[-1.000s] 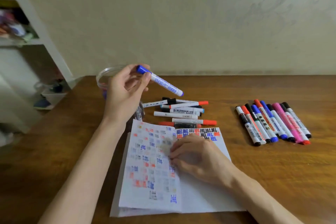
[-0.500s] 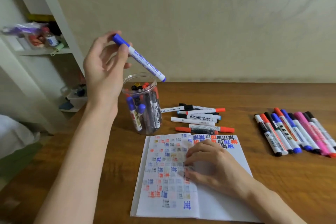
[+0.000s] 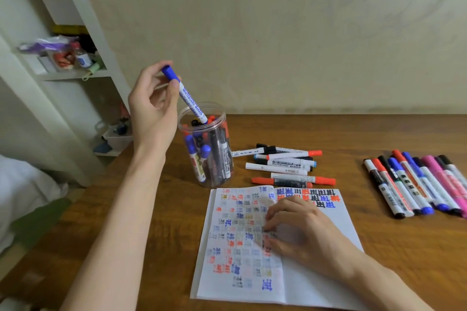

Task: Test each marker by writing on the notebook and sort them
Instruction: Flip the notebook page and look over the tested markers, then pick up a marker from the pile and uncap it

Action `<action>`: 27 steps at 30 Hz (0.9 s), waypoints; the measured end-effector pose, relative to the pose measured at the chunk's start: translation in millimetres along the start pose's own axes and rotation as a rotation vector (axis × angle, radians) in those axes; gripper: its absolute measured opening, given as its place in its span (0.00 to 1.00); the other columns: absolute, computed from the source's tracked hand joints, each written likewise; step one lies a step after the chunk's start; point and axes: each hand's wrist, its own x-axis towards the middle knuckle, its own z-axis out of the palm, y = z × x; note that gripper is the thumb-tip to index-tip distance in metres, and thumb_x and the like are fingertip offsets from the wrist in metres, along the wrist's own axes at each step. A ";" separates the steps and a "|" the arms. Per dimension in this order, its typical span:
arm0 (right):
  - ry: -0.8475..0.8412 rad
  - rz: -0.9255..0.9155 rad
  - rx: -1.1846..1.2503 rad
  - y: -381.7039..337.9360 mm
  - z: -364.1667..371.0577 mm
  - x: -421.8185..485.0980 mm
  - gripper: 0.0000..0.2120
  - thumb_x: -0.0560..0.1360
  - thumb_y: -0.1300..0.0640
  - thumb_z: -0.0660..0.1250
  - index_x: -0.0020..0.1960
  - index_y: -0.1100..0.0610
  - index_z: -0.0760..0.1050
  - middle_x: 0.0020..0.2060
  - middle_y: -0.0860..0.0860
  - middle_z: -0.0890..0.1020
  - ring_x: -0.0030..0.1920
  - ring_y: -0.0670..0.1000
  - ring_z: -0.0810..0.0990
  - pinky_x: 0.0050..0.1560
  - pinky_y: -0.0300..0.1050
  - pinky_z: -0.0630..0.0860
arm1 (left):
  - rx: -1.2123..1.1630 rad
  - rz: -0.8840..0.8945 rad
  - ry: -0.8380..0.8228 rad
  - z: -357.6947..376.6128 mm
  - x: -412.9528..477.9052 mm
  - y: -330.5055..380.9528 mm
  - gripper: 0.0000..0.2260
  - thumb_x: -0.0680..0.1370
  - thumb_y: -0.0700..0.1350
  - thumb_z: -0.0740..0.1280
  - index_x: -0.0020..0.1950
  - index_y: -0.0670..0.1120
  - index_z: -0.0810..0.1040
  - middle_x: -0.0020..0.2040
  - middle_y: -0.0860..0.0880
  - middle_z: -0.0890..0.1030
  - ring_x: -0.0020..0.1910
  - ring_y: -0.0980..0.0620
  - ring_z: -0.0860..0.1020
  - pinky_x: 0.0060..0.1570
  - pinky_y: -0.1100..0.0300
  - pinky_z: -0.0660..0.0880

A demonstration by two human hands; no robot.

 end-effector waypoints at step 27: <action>-0.016 0.009 0.029 -0.3 -2.9 -0.8 0.11 0.77 0.39 0.74 0.53 0.44 0.85 0.56 0.33 0.80 0.62 0.42 0.77 0.63 0.44 0.74 | 0.209 0.190 0.057 -13.3 -12.3 -14.7 0.12 0.81 0.38 0.70 0.64 0.42 0.75 0.53 0.48 0.82 0.52 0.54 0.83 0.55 0.63 0.79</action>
